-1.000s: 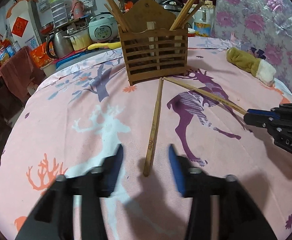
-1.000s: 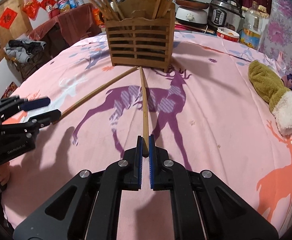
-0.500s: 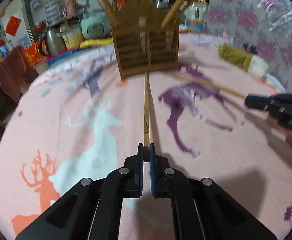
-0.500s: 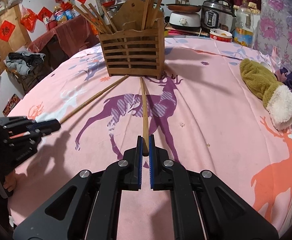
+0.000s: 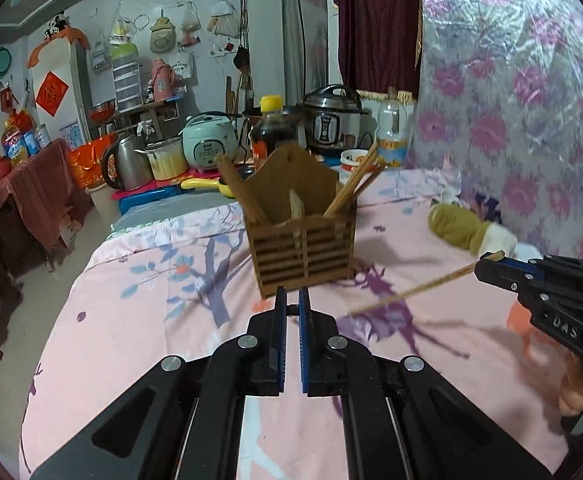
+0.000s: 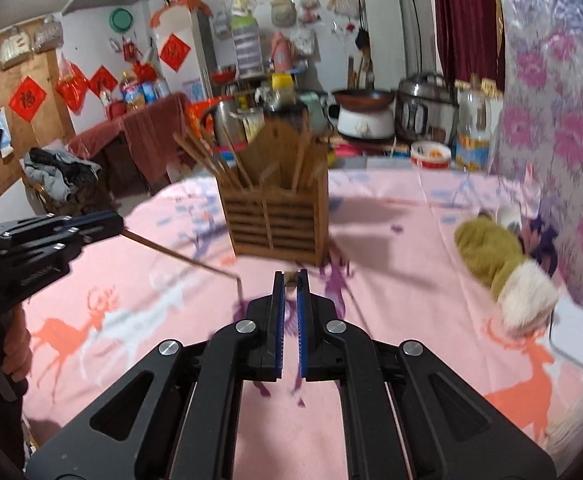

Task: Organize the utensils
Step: 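Lift both held chopsticks and carry them over the caddy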

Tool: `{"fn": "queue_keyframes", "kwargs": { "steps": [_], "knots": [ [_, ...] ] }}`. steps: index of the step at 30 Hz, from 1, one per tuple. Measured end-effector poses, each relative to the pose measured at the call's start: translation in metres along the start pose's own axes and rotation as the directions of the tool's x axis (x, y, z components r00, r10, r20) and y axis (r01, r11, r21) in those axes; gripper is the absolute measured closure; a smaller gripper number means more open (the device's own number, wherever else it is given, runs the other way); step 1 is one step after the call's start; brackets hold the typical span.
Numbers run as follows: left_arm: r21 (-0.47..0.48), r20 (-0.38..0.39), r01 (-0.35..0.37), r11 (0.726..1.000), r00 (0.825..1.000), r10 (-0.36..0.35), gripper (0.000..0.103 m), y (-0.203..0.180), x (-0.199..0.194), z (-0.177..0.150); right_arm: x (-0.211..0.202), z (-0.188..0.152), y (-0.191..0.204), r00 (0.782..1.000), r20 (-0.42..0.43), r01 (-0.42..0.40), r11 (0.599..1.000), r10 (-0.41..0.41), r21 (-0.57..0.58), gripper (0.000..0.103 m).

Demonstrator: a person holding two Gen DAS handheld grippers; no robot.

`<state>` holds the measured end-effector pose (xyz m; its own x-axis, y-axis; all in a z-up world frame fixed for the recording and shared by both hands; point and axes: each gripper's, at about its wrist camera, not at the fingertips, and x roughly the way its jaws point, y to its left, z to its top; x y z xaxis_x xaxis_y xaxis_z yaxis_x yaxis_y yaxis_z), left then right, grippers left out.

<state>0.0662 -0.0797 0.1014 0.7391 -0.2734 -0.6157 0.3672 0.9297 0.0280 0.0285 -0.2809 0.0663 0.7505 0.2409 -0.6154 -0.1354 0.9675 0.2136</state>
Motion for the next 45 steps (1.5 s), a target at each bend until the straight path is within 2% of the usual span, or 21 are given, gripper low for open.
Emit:
{"fn": "queue_keyframes", "kwargs": {
  "steps": [4, 13, 19, 24, 28, 35, 45],
  "knots": [
    [-0.009, -0.007, 0.029, 1.0, 1.0, -0.029, 0.097, -0.006, 0.005, 0.014, -0.002, 0.011, 0.003, 1.0, 0.008, -0.002, 1.0, 0.002, -0.008, 0.097],
    [0.0, 0.03, 0.03, 1.0, 0.999, -0.029, 0.097, -0.009, 0.001, 0.044, -0.01, 0.033, 0.006, 0.998, 0.055, -0.014, 1.0, 0.015, -0.009, 0.097],
    [0.017, 0.123, -0.017, 1.0, 0.992, 0.015, 0.097, -0.018, -0.01, 0.053, -0.013, 0.041, 0.008, 0.996, 0.088, -0.029, 1.0, 0.029, -0.006, 0.097],
    [0.041, 0.212, -0.084, 0.996, 0.975, 0.073, 0.097, -0.03, -0.02, 0.05, -0.018, 0.046, 0.004, 0.993, 0.114, -0.036, 0.999, 0.035, 0.005, 0.097],
    [0.061, 0.252, -0.128, 0.99, 0.962, 0.108, 0.097, -0.036, -0.025, 0.049, -0.022, 0.052, 0.002, 0.991, 0.129, -0.044, 0.999, 0.042, 0.012, 0.097],
    [0.067, 0.295, -0.163, 0.984, 0.946, 0.136, 0.097, -0.035, -0.029, 0.057, -0.025, 0.072, 0.008, 0.986, 0.159, -0.044, 0.999, 0.044, -0.001, 0.097],
    [0.033, 0.302, -0.148, 0.988, 0.944, 0.131, 0.097, -0.02, -0.021, 0.078, -0.026, 0.096, 0.003, 0.977, 0.213, -0.038, 0.999, 0.033, 0.02, 0.096]
  ]
}}
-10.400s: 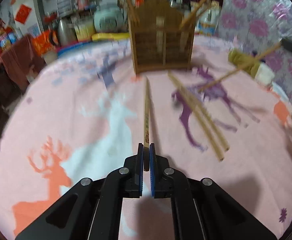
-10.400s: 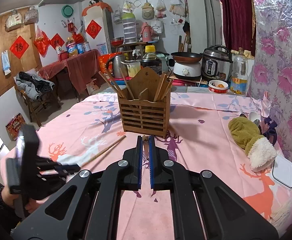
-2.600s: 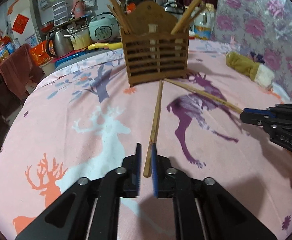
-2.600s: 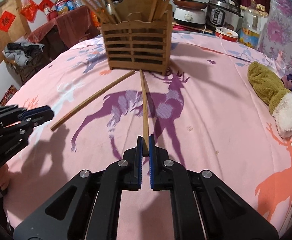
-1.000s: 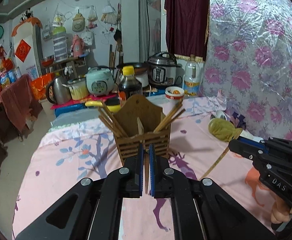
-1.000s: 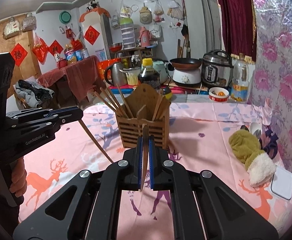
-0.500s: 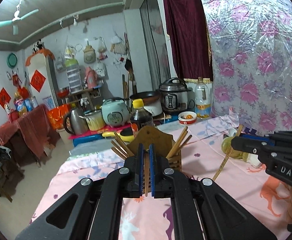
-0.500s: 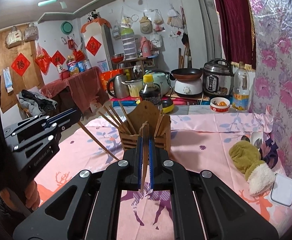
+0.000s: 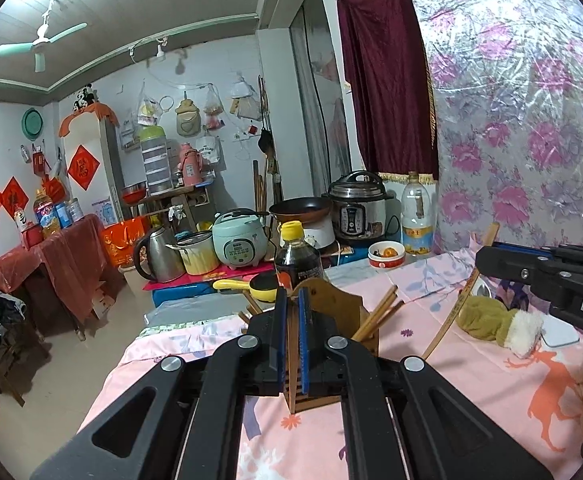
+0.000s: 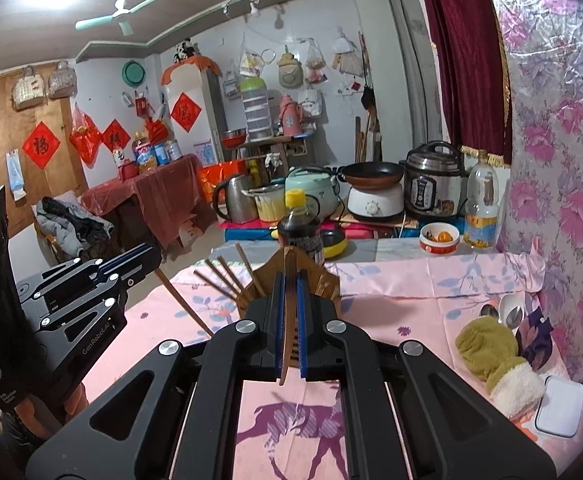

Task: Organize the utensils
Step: 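Lift both held chopsticks and carry them over the caddy, then lower both chopsticks into the caddy and open both tools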

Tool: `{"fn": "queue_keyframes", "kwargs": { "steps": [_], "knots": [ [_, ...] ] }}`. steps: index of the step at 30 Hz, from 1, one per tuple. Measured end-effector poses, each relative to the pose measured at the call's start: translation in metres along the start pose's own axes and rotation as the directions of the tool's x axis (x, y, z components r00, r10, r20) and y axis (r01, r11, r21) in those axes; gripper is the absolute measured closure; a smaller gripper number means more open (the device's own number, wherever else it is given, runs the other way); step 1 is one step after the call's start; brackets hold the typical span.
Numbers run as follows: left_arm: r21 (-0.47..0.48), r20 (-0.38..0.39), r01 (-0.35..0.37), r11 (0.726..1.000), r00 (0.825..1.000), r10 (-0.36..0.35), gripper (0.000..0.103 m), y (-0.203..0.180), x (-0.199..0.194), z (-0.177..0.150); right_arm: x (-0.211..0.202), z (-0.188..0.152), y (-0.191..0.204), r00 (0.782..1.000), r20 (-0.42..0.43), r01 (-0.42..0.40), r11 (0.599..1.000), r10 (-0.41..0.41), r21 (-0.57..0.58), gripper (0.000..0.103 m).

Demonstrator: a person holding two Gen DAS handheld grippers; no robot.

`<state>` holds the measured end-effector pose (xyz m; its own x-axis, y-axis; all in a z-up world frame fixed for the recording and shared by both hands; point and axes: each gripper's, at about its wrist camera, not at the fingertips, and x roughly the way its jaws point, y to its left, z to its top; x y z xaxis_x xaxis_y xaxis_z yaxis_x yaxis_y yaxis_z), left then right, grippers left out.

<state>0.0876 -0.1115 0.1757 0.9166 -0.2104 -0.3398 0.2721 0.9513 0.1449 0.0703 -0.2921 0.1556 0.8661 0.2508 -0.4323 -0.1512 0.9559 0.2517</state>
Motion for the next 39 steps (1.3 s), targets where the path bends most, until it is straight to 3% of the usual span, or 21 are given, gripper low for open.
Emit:
{"fn": "queue_keyframes", "kwargs": {
  "steps": [9, 14, 21, 24, 28, 32, 33, 34, 36, 37, 39],
  "knots": [
    [-0.057, 0.055, 0.032, 0.998, 0.998, -0.029, 0.097, 0.009, 0.005, 0.032, 0.001, 0.025, -0.004, 0.996, 0.093, -0.012, 0.998, 0.006, 0.063, 0.097],
    [-0.137, 0.084, 0.075, 0.988, 0.994, -0.064, 0.097, 0.017, 0.019, 0.05, 0.005, 0.035, 0.004, 0.98, 0.188, 0.05, 0.996, -0.062, 0.07, 0.096],
    [-0.191, 0.086, 0.041, 0.981, 0.996, -0.025, 0.097, 0.024, 0.057, 0.053, 0.052, 0.034, 0.005, 0.978, 0.186, 0.08, 0.993, -0.095, 0.086, 0.097],
    [-0.197, 0.07, 0.016, 0.98, 0.998, -0.003, 0.097, 0.025, 0.078, 0.045, 0.071, 0.034, 0.002, 0.971, 0.208, 0.102, 0.99, -0.12, 0.095, 0.097],
    [-0.223, 0.026, 0.04, 0.974, 0.999, -0.035, 0.097, 0.03, 0.107, 0.029, 0.09, 0.035, -0.004, 0.959, 0.247, 0.112, 0.987, -0.137, 0.113, 0.097],
    [-0.241, -0.042, 0.057, 0.969, 0.997, -0.069, 0.096, 0.031, 0.133, 0.016, 0.125, 0.029, -0.001, 0.983, 0.148, 0.104, 0.994, -0.108, 0.039, 0.096],
    [-0.248, -0.051, 0.06, 0.967, 0.996, -0.075, 0.089, 0.032, 0.135, 0.014, 0.135, 0.025, 0.0, 0.987, 0.115, 0.114, 0.993, -0.116, 0.025, 0.094],
    [-0.247, -0.057, 0.056, 0.967, 0.996, -0.072, 0.066, 0.032, 0.136, 0.012, 0.139, 0.022, -0.002, 0.987, 0.098, 0.123, 0.992, -0.125, 0.03, 0.088],
    [-0.244, -0.036, 0.018, 0.97, 0.999, -0.027, 0.031, 0.034, 0.129, 0.012, 0.14, 0.022, -0.012, 0.992, 0.071, 0.098, 0.992, -0.104, 0.074, 0.076],
    [-0.247, -0.018, 0.001, 0.969, 1.0, -0.006, 0.023, 0.036, 0.123, 0.013, 0.137, 0.022, -0.014, 0.993, 0.074, 0.09, 0.992, -0.096, 0.089, 0.075],
    [-0.246, 0.001, -0.005, 0.969, 1.0, 0.006, 0.018, 0.039, 0.113, 0.016, 0.127, 0.025, -0.019, 0.99, 0.093, 0.099, 0.989, -0.109, 0.106, 0.073]
  ]
}}
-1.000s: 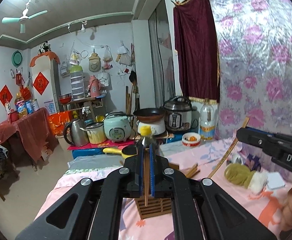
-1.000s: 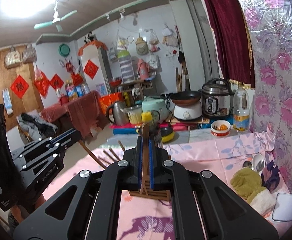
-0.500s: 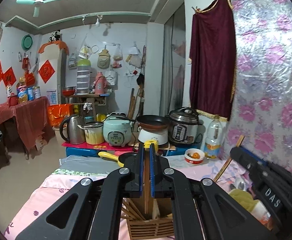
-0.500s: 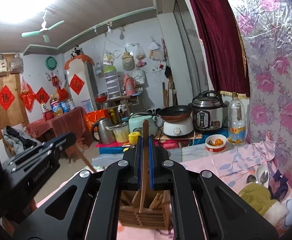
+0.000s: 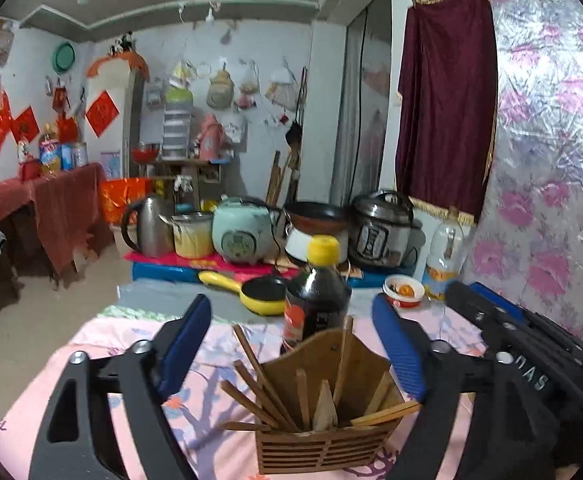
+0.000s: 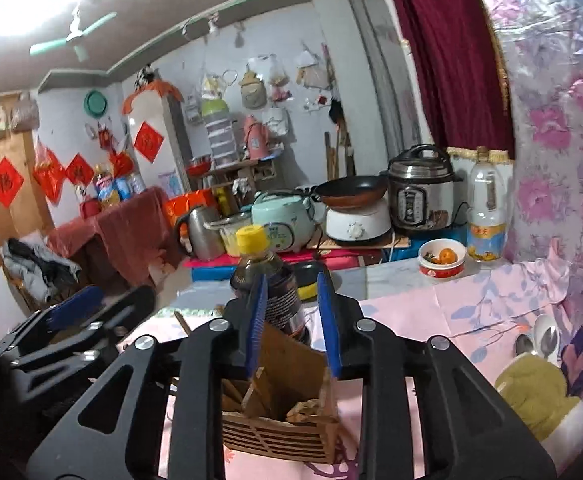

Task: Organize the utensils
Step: 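Lower both chopsticks into the caddy and open both tools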

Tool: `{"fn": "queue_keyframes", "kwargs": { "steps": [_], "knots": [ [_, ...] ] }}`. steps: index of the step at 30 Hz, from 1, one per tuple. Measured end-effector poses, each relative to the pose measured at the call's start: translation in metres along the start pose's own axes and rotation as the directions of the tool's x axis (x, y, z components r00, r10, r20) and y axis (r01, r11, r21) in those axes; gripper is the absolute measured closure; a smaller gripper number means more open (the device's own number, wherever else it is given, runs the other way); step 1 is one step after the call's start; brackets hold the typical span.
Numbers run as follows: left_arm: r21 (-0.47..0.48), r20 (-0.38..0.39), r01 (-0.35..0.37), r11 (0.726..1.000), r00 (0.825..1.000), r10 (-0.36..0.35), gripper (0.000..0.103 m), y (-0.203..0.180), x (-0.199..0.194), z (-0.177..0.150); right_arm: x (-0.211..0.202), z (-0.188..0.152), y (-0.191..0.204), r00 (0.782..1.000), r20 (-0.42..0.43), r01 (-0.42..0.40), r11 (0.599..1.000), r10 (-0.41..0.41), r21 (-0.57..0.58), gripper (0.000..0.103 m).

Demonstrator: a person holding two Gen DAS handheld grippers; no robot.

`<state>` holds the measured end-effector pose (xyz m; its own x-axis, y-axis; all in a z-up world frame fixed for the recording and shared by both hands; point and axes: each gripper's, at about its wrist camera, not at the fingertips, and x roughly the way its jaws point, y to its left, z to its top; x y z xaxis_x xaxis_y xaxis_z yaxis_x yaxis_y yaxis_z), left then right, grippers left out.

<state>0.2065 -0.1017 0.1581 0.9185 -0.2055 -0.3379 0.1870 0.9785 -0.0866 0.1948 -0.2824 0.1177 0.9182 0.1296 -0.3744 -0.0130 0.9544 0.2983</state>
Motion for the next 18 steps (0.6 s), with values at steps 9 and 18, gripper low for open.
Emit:
{"fn": "queue_keyframes", "kwargs": {
  "steps": [9, 18],
  "knots": [
    [-0.004, 0.016, -0.071, 0.997, 0.997, 0.071, 0.006, 0.017, -0.035, 0.016, -0.034, 0.006, -0.005, 0.996, 0.054, 0.069, 0.998, -0.069, 0.001, 0.046],
    [0.006, 0.058, -0.127, 0.992, 0.99, 0.126, 0.006, 0.026, -0.085, 0.018, -0.089, 0.006, 0.002, 0.984, 0.145, 0.108, 0.994, -0.103, -0.027, 0.014]
  ]
}}
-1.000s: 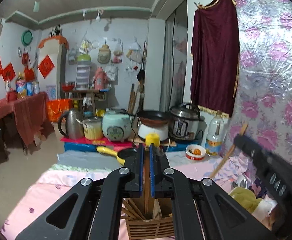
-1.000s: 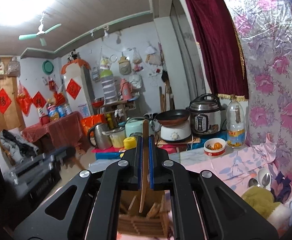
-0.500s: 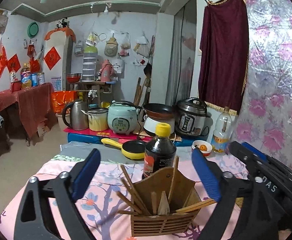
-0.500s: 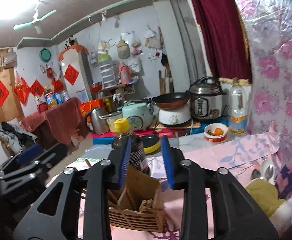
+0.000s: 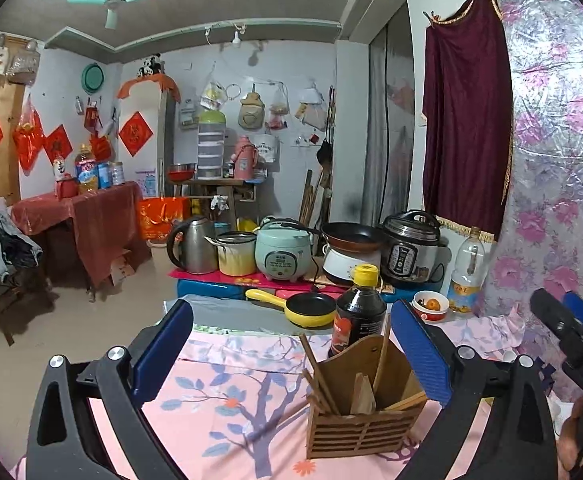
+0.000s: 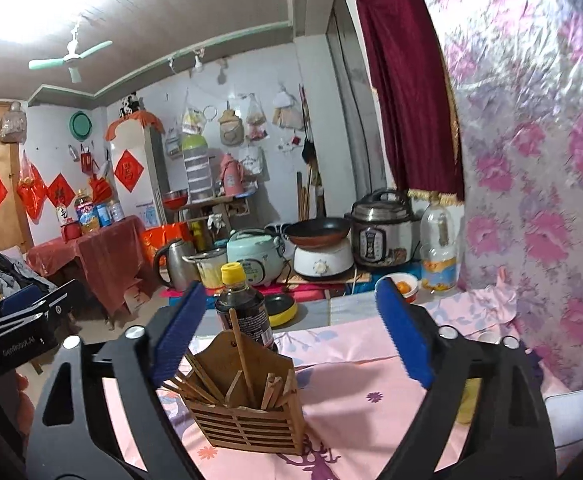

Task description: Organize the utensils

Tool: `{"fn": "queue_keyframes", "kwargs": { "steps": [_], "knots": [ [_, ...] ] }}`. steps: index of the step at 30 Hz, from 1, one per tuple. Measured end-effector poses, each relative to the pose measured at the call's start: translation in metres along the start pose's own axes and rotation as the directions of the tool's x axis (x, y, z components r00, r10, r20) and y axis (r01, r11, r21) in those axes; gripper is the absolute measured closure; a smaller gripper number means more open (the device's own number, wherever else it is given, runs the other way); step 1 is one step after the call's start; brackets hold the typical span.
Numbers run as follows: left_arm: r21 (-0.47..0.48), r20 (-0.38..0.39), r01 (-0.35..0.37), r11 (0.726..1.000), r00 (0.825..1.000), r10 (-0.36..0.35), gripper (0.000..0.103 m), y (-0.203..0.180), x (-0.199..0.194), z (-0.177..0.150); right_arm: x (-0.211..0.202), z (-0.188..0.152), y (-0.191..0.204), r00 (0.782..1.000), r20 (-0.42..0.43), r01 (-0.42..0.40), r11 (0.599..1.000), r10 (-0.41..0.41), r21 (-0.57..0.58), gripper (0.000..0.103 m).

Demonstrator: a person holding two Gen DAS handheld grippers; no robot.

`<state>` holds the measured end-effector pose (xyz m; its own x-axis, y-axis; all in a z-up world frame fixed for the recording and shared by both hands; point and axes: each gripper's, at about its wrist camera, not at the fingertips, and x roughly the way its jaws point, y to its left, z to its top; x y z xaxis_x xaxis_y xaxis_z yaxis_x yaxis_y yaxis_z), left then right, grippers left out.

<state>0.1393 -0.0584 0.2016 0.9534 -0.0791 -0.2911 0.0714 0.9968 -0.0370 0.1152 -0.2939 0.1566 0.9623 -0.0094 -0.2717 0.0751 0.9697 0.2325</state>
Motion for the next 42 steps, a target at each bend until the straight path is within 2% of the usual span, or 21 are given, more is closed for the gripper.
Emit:
{"fn": "queue_keyframes", "kwargs": {
  "steps": [3, 7, 10, 12, 15, 18, 22, 25, 27, 33, 39, 42],
  "knots": [
    [0.011, 0.02, -0.014, 1.0, 1.0, 0.014, 0.006, -0.001, -0.019, 0.001, -0.026, 0.004, 0.0, 0.999, 0.042, 0.007, 1.0, -0.007, -0.008, 0.007],
    [0.005, 0.052, -0.023, 1.0, 0.998, 0.022, 0.006, -0.003, -0.046, 0.002, -0.06, 0.007, -0.001, 0.996, 0.083, 0.006, 1.0, -0.006, -0.007, 0.006],
    [0.016, 0.052, -0.002, 1.0, 0.999, 0.002, 0.006, -0.008, -0.066, -0.001, -0.08, 0.007, -0.002, 0.996, 0.092, 0.016, 1.0, -0.015, -0.009, 0.006],
    [0.042, 0.055, 0.008, 0.999, 0.998, -0.01, 0.006, -0.011, -0.078, -0.01, -0.092, 0.005, -0.003, 0.996, 0.089, 0.009, 1.0, -0.009, 0.002, 0.006],
    [0.064, 0.072, -0.012, 0.998, 0.997, 0.007, 0.006, -0.012, -0.094, -0.035, -0.102, -0.006, -0.009, 0.997, 0.081, 0.001, 1.0, -0.003, 0.015, 0.006],
    [0.088, 0.056, -0.022, 0.996, 0.998, 0.017, 0.006, -0.014, -0.094, -0.062, -0.099, -0.032, -0.017, 0.999, 0.043, 0.021, 1.0, -0.022, 0.018, 0.006],
    [0.102, 0.037, -0.048, 0.994, 0.998, 0.044, 0.006, -0.012, -0.082, -0.098, -0.077, -0.075, -0.028, 0.996, -0.064, 0.067, 0.998, -0.067, 0.004, 0.006],
    [0.125, -0.03, -0.071, 0.99, 0.997, 0.075, 0.006, -0.013, -0.065, -0.109, -0.053, -0.097, -0.027, 0.981, -0.176, 0.08, 0.996, -0.083, -0.026, 0.006],
    [0.106, -0.066, -0.058, 0.993, 0.996, 0.065, 0.006, -0.01, -0.058, -0.112, -0.047, -0.103, -0.024, 0.975, -0.201, 0.09, 0.995, -0.097, -0.047, 0.006],
    [0.08, -0.073, -0.078, 0.994, 0.994, 0.084, 0.006, -0.003, -0.058, -0.114, -0.055, -0.112, -0.016, 0.977, -0.185, 0.089, 0.992, -0.103, -0.084, 0.006],
    [0.068, -0.117, -0.048, 0.997, 0.992, 0.056, 0.006, -0.006, -0.053, -0.116, -0.053, -0.116, -0.014, 0.974, -0.202, 0.085, 0.993, -0.101, -0.087, 0.006],
    [0.074, -0.111, -0.055, 0.996, 0.992, 0.063, 0.006, -0.007, -0.053, -0.117, -0.053, -0.116, -0.013, 0.974, -0.207, 0.08, 0.993, -0.096, -0.086, 0.006]
  ]
}}
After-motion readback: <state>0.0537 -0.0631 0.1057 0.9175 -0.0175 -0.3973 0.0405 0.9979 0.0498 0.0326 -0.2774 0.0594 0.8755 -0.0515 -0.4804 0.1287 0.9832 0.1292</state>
